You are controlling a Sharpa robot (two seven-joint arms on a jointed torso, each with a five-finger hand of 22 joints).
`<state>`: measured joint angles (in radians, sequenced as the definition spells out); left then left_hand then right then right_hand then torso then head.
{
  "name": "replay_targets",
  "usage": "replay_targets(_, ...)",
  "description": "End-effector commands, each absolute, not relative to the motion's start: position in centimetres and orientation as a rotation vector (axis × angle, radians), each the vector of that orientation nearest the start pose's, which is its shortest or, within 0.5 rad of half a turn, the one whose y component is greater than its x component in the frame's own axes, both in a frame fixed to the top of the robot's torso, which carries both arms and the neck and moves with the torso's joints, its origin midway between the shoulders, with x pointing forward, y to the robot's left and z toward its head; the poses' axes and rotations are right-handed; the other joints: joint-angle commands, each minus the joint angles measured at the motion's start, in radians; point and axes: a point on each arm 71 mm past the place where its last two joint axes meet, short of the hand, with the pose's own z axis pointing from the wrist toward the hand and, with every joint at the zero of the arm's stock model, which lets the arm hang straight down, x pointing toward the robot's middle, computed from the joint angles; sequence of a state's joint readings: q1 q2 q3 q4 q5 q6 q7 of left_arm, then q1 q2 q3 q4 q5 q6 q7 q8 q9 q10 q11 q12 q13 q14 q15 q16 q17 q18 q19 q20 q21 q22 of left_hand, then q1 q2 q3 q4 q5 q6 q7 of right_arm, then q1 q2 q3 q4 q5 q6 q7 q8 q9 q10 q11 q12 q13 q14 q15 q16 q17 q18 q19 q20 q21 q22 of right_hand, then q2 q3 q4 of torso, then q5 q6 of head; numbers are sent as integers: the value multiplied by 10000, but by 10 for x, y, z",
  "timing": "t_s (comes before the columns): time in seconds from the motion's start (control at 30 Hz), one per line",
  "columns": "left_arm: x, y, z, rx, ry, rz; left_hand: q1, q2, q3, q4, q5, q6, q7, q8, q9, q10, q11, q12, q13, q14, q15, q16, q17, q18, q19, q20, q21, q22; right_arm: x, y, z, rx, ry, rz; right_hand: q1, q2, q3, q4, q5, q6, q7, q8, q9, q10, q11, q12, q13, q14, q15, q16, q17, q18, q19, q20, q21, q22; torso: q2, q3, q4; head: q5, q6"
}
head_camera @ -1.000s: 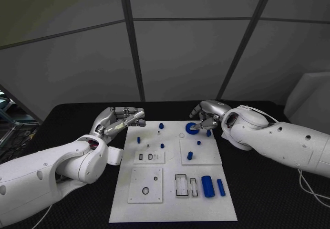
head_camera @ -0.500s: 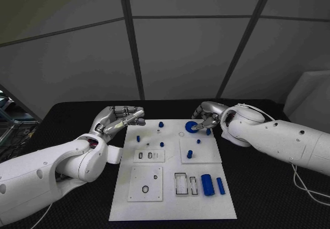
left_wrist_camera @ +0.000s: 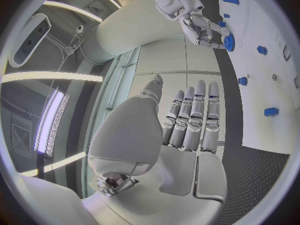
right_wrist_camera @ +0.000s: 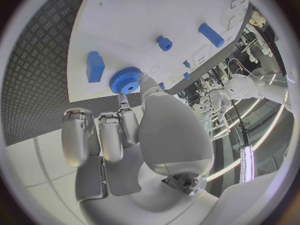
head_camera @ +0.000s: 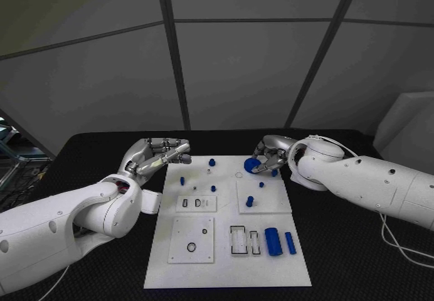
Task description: Assemble the parts on the task board
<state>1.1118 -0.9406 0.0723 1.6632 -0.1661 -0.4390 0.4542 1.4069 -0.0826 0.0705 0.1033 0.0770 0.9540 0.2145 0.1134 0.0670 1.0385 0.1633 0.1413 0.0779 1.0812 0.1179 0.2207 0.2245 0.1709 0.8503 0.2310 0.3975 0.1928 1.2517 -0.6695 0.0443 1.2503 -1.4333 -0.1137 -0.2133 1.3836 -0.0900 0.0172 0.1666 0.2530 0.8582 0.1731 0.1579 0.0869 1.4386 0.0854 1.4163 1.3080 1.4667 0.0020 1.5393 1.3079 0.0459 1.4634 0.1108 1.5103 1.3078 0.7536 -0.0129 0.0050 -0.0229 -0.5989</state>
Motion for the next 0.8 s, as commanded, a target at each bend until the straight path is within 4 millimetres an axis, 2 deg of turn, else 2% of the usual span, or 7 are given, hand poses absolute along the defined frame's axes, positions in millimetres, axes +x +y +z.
replay_targets(0.03, 464, 221, -157, -9573, 12913, -15258, 15, 106, -3, -80, 54, 18, 42, -49, -10, -4, 24, -48, -17, -61, 14, -47, 17, 100, -34, 11, 28, 12, 553, -197, -160, -735, 17981, 4571, 111, 58, 13, -41, 72, 76, -24, 61, 20, 120, -14, 124, 916, 883, 74, 43, 1879, -194, 372, 61, 55, 1440, -1, 2, 4, -4, -15)
replay_targets(0.17, 464, 221, -157, -9574, 12913, -15256, 15, 106, -3, -80, 54, 18, 42, -49, -10, -4, 24, -48, -17, -61, 14, -47, 17, 100, -34, 11, 28, 12, 554, -195, -161, -806, 18007, 4521, 242, 208, 95, -144, 29, 167, -38, 134, 32, 257, -25, 310, 1141, 891, 66, 63, 1928, -208, 408, 57, 88, 1508, 2, 1, 4, -9, -30)
replay_targets(0.33, 464, 221, -157, -9575, 12918, -15260, 15, 106, -3, -80, 54, 18, 42, -49, -10, -4, 24, -48, -17, -61, 14, -47, 17, 100, -34, 11, 28, 12, 555, -193, -161, -840, 17964, 4428, 317, 417, 239, -233, -221, 366, -64, 224, 47, 418, -47, 512, 1389, 896, 53, 75, 1957, -218, 433, 48, 113, 1558, 5, 4, 1, 6, -48)
replay_targets(0.47, 464, 221, -157, -9578, 12930, -15264, 15, 106, -3, -80, 54, 18, 42, -49, -10, -4, 24, -48, -17, -61, 14, -47, 17, 100, -34, 11, 28, 12, 557, -195, -161, -777, 17874, 4203, 407, 648, 445, -308, -184, 740, -137, 368, 91, 537, -111, 652, 1560, 900, 6, 84, 1980, -227, 459, 17, 137, 1609, 3, 0, 4, 8, -65)
replay_targets(0.57, 464, 221, -157, -9585, 12943, -15260, 15, 106, -3, -80, 54, 18, 42, -49, -10, -4, 24, -48, -17, -61, 14, -47, 17, 100, -34, 11, 28, 12, 557, -196, -160, -818, 17790, 4027, 675, 821, 751, -505, -243, 980, -216, 427, 102, 591, -185, 715, 1645, 903, -59, 89, 1996, -240, 494, -34, 166, 1671, 0, 0, 4, 3, -84)
replay_targets(0.8, 464, 221, -158, -9594, 12964, -15258, 20, 117, 4, -92, 53, 19, 43, -55, -10, -2, 25, -54, -17, -56, 14, -58, 24, 101, -37, 12, 31, 14, 552, -189, -154, -1456, 16994, 4261, 952, 970, 1354, -826, -49, 1325, -323, 450, 90, 684, -291, 818, 1786, 909, -153, 100, 2029, -265, 558, -132, 217, 1782, 1, 9, -3, 19, -102)
